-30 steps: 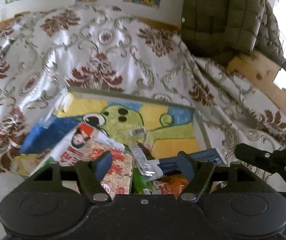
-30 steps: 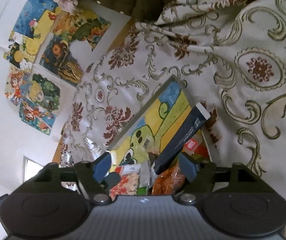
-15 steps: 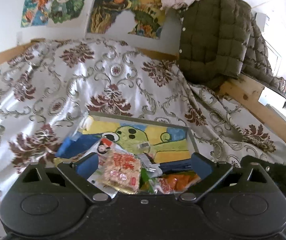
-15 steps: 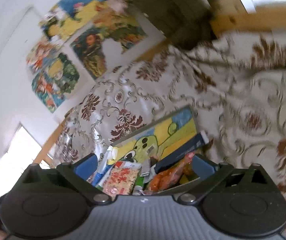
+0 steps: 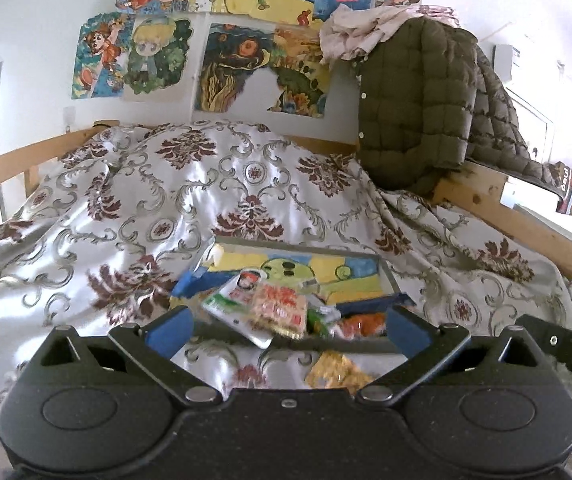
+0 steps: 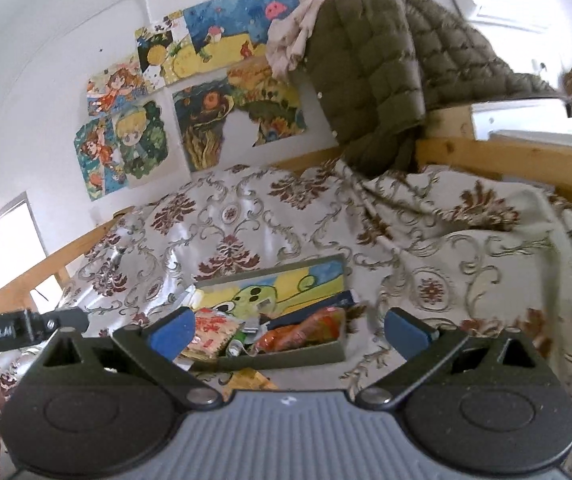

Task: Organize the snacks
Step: 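Withdraw both open tools from the tray toward the gold pouch and mandarin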

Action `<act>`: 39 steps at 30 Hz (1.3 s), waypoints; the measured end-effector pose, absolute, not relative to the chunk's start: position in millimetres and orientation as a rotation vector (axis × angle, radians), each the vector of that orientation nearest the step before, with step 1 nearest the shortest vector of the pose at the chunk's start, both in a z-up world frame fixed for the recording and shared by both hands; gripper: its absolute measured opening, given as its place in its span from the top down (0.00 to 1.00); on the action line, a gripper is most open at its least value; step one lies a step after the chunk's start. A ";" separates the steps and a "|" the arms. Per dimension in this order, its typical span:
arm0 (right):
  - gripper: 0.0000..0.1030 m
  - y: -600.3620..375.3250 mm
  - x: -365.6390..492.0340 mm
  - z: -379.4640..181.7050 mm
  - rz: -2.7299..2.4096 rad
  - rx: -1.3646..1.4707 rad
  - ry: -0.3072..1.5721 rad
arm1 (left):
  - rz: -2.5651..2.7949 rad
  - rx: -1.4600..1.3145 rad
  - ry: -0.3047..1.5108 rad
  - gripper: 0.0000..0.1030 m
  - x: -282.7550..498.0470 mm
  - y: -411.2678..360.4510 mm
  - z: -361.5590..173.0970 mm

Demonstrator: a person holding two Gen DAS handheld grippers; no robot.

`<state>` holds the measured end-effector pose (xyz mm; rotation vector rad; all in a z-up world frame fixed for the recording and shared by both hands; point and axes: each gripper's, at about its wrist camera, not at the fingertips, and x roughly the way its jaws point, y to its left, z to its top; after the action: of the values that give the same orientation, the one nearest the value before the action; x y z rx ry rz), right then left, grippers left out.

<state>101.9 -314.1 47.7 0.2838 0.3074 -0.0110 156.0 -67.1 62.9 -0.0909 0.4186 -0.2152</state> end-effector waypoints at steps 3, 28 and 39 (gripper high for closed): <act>0.00 -307.6 87.1 44.8 -0.031 0.294 0.331 | -0.220 -0.080 0.425 0.01 137.4 -62.2 56.2; 0.00 -245.2 55.6 28.1 -0.111 0.074 0.527 | -0.128 -0.026 0.579 0.01 90.0 -24.6 -7.7; 0.00 -232.7 67.7 17.4 -0.068 0.007 0.632 | -0.082 -0.025 0.617 0.01 94.9 -21.6 -9.6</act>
<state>67.7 -232.7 17.4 0.0071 0.6315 -0.0682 94.9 -21.6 -9.6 -0.0248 0.6168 -0.0824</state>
